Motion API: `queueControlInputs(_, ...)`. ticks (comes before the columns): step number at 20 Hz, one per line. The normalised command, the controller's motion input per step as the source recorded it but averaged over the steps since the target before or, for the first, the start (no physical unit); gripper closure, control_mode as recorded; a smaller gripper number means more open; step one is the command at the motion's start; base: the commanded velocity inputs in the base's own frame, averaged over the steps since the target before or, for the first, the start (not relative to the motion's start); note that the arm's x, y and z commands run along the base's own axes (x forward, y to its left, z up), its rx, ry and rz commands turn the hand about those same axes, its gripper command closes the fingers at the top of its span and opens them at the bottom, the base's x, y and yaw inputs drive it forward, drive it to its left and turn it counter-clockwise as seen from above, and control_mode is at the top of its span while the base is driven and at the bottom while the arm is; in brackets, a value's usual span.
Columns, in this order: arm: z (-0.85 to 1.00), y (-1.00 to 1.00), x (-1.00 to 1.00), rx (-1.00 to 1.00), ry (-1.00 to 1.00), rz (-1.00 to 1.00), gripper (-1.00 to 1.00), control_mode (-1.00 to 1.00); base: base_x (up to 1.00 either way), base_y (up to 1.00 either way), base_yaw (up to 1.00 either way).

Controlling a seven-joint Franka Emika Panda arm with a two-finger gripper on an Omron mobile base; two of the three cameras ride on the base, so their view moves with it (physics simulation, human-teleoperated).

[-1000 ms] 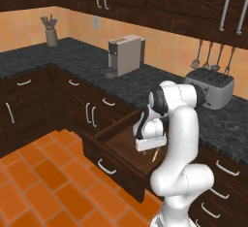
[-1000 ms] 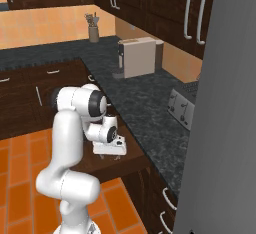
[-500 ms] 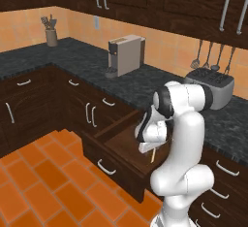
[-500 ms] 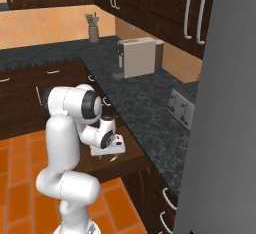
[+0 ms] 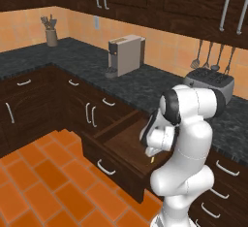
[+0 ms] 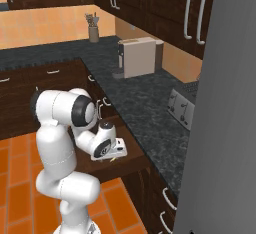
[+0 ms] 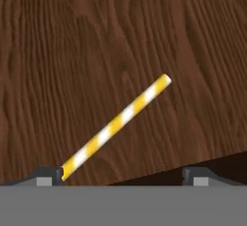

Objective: Take a straw from the drawer in front and place it inside the glass cup on the dining counter.

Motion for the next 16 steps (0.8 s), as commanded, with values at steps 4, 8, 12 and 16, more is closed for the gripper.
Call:
queueControlInputs(4,0.00,0.03,0.18,0.09,0.06,-0.12,-1.00,-1.00,0.00,0.00,0.00)
queueControlInputs(8,0.00,0.11,0.11,0.03,0.08,-0.16,-1.00,-1.00,0.00,0.00,0.00)
queueControlInputs(12,0.00,0.30,0.34,-0.01,0.01,-0.07,-1.00,-1.00,0.00,0.00,0.00)
queueControlInputs(16,0.00,0.08,0.19,-0.03,0.07,-0.08,-1.00,-1.00,0.00,0.00,0.00)
